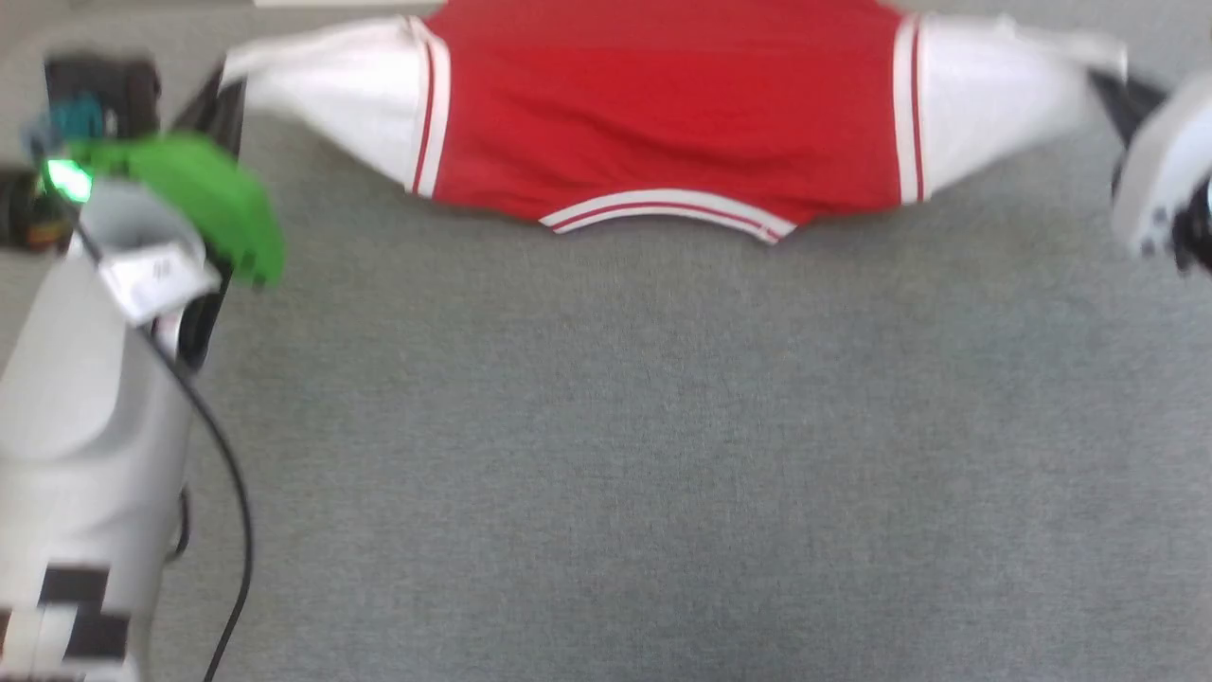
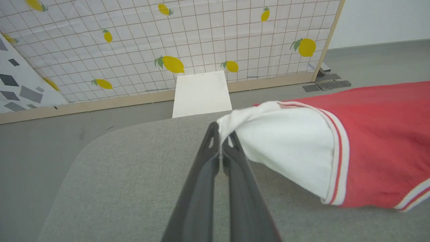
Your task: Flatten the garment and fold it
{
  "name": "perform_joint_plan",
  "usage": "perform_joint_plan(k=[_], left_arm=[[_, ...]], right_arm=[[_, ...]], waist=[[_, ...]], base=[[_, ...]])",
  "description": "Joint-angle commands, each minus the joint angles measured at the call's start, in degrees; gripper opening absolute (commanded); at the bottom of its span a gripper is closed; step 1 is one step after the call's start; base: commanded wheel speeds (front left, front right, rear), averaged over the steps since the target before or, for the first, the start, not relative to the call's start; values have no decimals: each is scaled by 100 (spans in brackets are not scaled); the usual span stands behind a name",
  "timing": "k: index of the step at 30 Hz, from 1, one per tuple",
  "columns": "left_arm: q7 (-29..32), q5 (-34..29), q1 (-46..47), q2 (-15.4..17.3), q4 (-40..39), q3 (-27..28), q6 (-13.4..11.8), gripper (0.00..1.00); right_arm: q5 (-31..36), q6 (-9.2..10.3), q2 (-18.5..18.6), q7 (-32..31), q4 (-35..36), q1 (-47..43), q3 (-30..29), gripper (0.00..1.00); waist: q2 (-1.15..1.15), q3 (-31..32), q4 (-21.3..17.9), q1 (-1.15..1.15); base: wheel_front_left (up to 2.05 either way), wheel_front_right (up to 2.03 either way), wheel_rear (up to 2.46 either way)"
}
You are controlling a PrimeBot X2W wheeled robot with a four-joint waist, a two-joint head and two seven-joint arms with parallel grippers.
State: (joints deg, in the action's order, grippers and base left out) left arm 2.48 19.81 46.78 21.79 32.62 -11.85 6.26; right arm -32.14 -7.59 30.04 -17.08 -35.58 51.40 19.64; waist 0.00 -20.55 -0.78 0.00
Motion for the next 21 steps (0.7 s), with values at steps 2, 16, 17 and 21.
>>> perform_joint_plan(k=[2, 16, 17, 21], left_arm=[[117, 4, -418, 206, -125, -22, 32, 0], [1512, 522, -2657, 1036, -1707, -379, 101, 0], [1596, 560, -2780, 1086, -1814, -393, 102, 0], [1986, 768, -3323, 1253, -2301, -434, 102, 0]], right_arm=[[-129, 10, 206, -180, 166, -393, -14, 0], [-586, 10, 999, -1754, 1392, -2541, -677, 0], [-543, 10, 1055, -1881, 1492, -2685, -732, 0], [-593, 10, 1067, -2445, 1934, -3373, -1122, 0]], waist=[[0, 713, 102, 0], [0, 1498, 200, 0], [0, 1515, 202, 0], [0, 1599, 218, 0]], base=[[0, 0, 0], [0, 0, 0], [0, 0, 0], [0, 0, 0]])
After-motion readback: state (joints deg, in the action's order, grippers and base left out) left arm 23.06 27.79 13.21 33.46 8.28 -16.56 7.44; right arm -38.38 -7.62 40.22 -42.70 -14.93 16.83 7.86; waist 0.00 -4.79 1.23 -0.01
